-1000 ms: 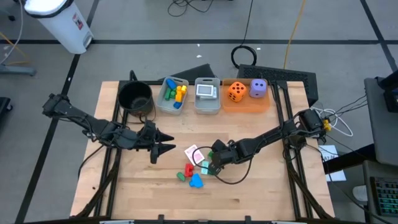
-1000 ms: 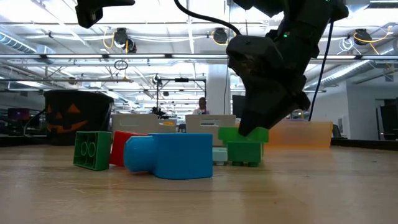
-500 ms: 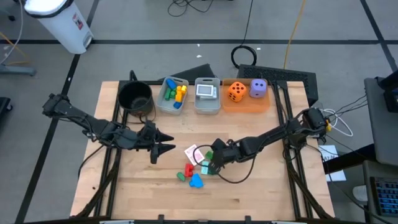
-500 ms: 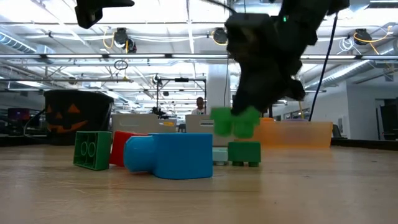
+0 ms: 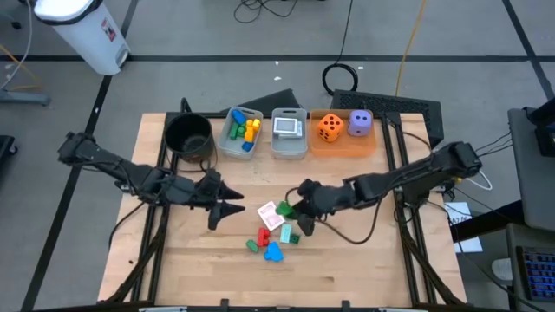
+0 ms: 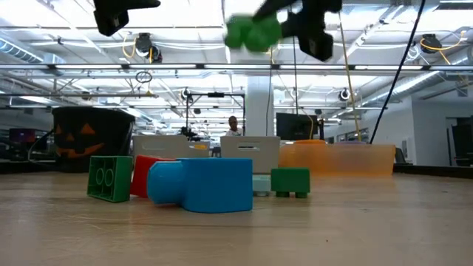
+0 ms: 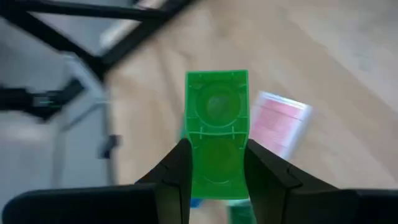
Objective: Pick & Place Toys
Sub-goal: Put the green game piece into the left gray bin
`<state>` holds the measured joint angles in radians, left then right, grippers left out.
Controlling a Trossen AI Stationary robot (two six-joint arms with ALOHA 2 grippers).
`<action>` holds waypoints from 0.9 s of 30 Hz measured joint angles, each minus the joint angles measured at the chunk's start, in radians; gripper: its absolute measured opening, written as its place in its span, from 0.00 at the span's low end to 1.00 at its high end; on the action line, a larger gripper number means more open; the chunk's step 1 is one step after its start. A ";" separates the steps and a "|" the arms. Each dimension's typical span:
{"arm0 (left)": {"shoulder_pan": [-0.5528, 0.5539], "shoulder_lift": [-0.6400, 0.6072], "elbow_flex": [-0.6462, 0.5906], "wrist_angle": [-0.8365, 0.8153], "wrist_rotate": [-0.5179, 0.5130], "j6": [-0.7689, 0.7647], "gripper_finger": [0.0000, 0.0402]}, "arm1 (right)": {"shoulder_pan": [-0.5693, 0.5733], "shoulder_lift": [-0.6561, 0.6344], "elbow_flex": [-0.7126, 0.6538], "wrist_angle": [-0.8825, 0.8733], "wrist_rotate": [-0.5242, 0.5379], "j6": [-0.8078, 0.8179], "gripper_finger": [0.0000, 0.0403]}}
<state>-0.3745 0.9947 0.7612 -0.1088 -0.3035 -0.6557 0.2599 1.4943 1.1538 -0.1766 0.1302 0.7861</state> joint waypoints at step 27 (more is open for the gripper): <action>0.103 0.312 0.523 -0.142 0.197 0.804 0.56 | -0.231 -0.015 0.000 0.640 -0.838 0.252 0.23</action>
<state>-0.2714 1.3065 1.2846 -0.2505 -0.1067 0.1488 0.0287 1.4792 1.1534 0.4637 -0.7075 1.0384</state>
